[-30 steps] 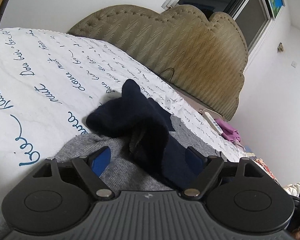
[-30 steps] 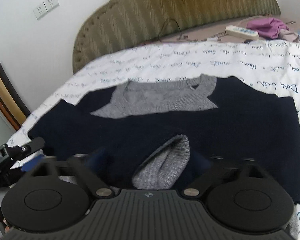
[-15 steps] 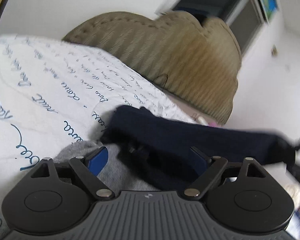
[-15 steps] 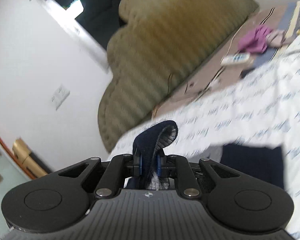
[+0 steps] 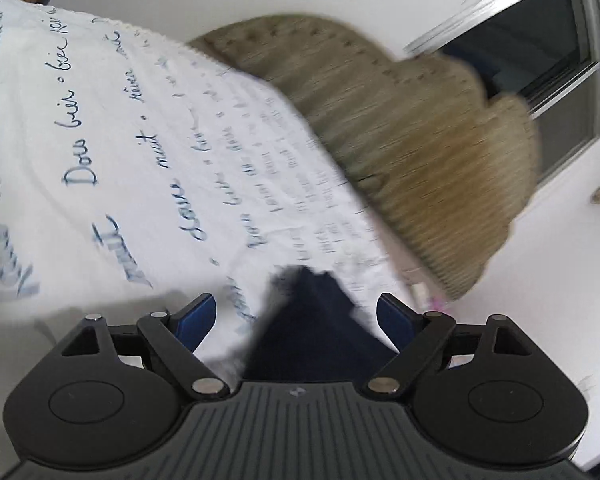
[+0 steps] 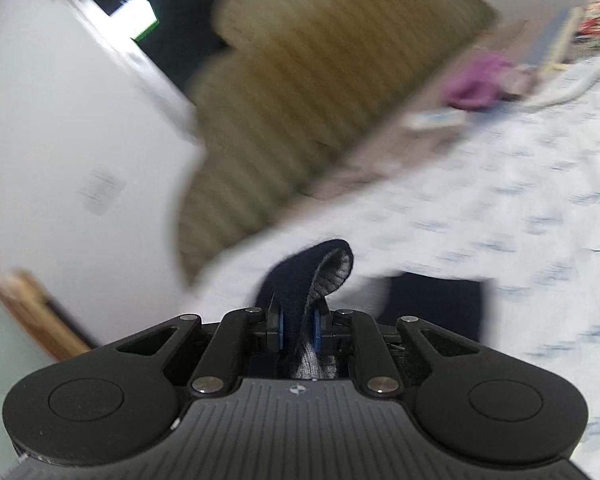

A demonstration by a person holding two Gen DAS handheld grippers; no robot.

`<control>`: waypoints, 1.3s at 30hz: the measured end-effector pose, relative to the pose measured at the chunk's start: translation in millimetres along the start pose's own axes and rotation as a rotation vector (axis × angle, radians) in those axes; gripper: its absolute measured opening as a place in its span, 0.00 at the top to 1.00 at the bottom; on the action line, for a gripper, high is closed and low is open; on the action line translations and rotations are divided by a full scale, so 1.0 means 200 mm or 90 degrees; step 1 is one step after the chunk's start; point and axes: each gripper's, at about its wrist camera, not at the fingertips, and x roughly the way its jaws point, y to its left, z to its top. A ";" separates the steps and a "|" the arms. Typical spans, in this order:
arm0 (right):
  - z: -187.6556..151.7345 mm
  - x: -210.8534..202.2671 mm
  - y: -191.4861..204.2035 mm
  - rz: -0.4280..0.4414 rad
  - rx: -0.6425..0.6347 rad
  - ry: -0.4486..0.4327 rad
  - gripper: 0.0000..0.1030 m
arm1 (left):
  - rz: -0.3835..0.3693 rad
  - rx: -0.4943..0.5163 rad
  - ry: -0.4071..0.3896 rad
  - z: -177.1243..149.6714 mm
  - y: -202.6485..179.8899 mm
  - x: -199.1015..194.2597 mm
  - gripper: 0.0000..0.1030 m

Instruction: Fold small clothes

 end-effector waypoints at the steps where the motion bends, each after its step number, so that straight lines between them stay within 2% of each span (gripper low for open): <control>1: -0.01 0.03 -0.08 -0.036 0.017 0.017 0.83 | 0.014 0.006 0.022 0.03 0.00 0.06 0.14; 2: -0.03 0.05 -0.14 -0.059 0.037 0.029 0.83 | 0.021 0.017 0.046 0.05 -0.01 0.11 0.14; 5: -0.12 0.06 -0.23 -0.072 0.051 0.051 0.83 | 0.033 0.065 0.090 0.11 -0.07 0.24 0.14; 7: -0.15 0.07 -0.25 -0.075 0.052 0.057 0.83 | 0.029 0.126 0.129 0.12 -0.15 0.33 0.14; 9: -0.14 0.07 -0.27 -0.077 0.060 0.058 0.83 | 0.047 0.188 0.166 0.11 -0.23 0.40 0.15; 11: -0.14 0.10 -0.28 -0.076 0.062 0.064 0.83 | 0.055 0.262 0.179 0.08 -0.31 0.46 0.15; 12: -0.14 0.10 -0.27 -0.076 0.059 0.067 0.83 | 0.063 0.292 0.181 0.06 -0.34 0.49 0.19; 13: -0.14 0.11 -0.26 -0.075 0.056 0.069 0.83 | 0.077 0.325 0.194 0.05 -0.37 0.53 0.51; 14: -0.13 0.11 -0.25 -0.073 0.054 0.069 0.83 | 0.094 0.347 0.213 0.04 -0.39 0.57 0.74; 15: -0.13 0.10 -0.24 -0.070 0.053 0.068 0.83 | 0.108 0.359 0.242 0.03 -0.39 0.62 0.92; 16: -0.12 0.10 -0.23 -0.067 0.052 0.066 0.83 | 0.113 0.367 0.244 0.02 -0.40 0.63 0.93; 17: -0.11 0.09 -0.22 -0.062 0.051 0.059 0.83 | 0.115 0.396 0.239 0.01 -0.43 0.63 0.93; 19: -0.09 0.05 -0.20 -0.039 0.056 0.037 0.83 | 0.110 0.440 0.182 0.01 -0.50 0.54 0.93; 21: -0.07 0.02 -0.18 -0.017 0.051 0.021 0.83 | 0.081 0.438 0.131 0.04 -0.53 0.46 0.93; 22: -0.08 0.04 -0.18 -0.029 0.037 0.031 0.84 | 0.083 0.440 0.114 0.05 -0.52 0.46 0.93; 24: -0.12 0.13 -0.26 -0.087 0.041 0.080 0.84 | 0.118 0.456 0.129 0.01 -0.48 0.52 0.93; 26: -0.17 0.19 -0.30 -0.098 0.050 0.099 0.84 | 0.147 0.465 0.149 -0.05 -0.41 0.59 0.93; 30: -0.20 0.19 -0.29 -0.092 0.042 0.080 0.83 | 0.135 0.468 0.120 -0.09 -0.35 0.57 0.90; 31: -0.19 0.18 -0.28 -0.091 0.038 0.082 0.81 | 0.129 0.459 0.121 -0.08 -0.35 0.56 0.88; 32: -0.19 0.18 -0.29 -0.092 0.041 0.084 0.74 | 0.126 0.451 0.124 -0.06 -0.35 0.56 0.87; 34: -0.16 0.16 -0.29 -0.086 0.061 0.087 0.68 | 0.116 0.434 0.129 -0.03 -0.36 0.52 0.78; 35: -0.14 0.15 -0.29 -0.078 0.072 0.083 0.62 | 0.112 0.428 0.128 -0.02 -0.36 0.50 0.73; 37: -0.12 0.13 -0.30 -0.068 0.082 0.063 0.60 | 0.104 0.436 0.111 -0.02 -0.37 0.45 0.49; 39: -0.11 0.16 -0.30 -0.066 0.088 0.063 0.59 | 0.104 0.455 0.077 -0.05 -0.38 0.40 0.37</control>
